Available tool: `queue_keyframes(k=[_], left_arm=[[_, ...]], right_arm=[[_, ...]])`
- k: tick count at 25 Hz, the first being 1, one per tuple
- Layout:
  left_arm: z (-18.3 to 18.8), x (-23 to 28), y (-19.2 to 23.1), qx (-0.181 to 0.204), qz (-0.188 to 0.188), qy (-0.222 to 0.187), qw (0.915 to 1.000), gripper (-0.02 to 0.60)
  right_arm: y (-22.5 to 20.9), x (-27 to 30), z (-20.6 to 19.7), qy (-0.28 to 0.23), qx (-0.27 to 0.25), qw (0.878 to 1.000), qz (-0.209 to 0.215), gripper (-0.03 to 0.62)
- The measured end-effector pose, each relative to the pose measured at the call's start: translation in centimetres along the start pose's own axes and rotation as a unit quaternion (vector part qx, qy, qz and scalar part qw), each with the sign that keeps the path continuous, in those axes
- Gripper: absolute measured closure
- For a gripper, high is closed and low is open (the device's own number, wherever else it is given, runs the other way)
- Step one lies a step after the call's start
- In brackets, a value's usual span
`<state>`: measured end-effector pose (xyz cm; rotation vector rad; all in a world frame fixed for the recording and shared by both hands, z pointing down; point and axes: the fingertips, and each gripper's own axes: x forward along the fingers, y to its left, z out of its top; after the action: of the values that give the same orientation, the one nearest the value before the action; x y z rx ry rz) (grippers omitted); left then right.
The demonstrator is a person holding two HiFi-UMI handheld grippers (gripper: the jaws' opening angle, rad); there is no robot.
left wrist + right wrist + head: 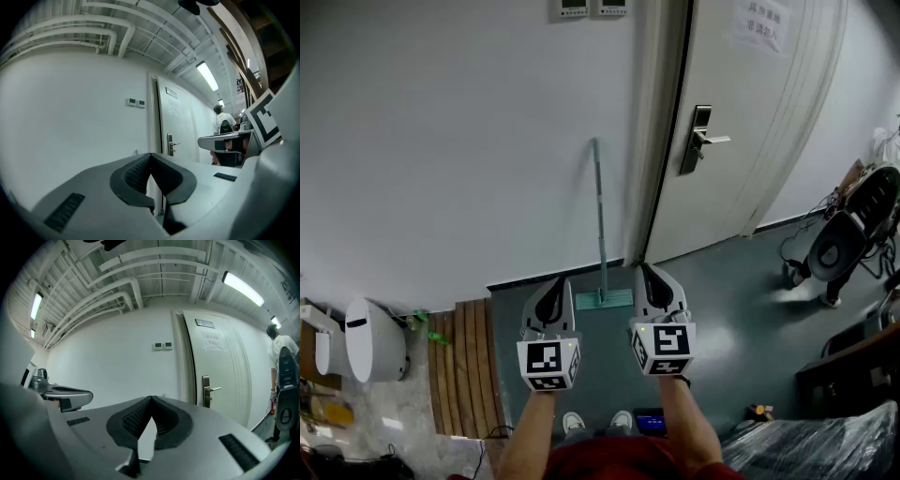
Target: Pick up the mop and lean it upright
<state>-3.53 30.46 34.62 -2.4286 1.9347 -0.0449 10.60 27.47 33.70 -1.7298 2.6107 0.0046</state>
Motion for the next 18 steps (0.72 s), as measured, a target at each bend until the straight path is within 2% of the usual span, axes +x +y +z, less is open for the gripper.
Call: queue_keyframes(k=[18], left_arm=[[-0.4, 0.8, -3.7, 0.001, 0.016, 0.0, 0.9999, 0.568]], right_arm=[[-2.5, -1.2, -1.0, -0.011, 0.007, 1.0, 0.024, 0.577]])
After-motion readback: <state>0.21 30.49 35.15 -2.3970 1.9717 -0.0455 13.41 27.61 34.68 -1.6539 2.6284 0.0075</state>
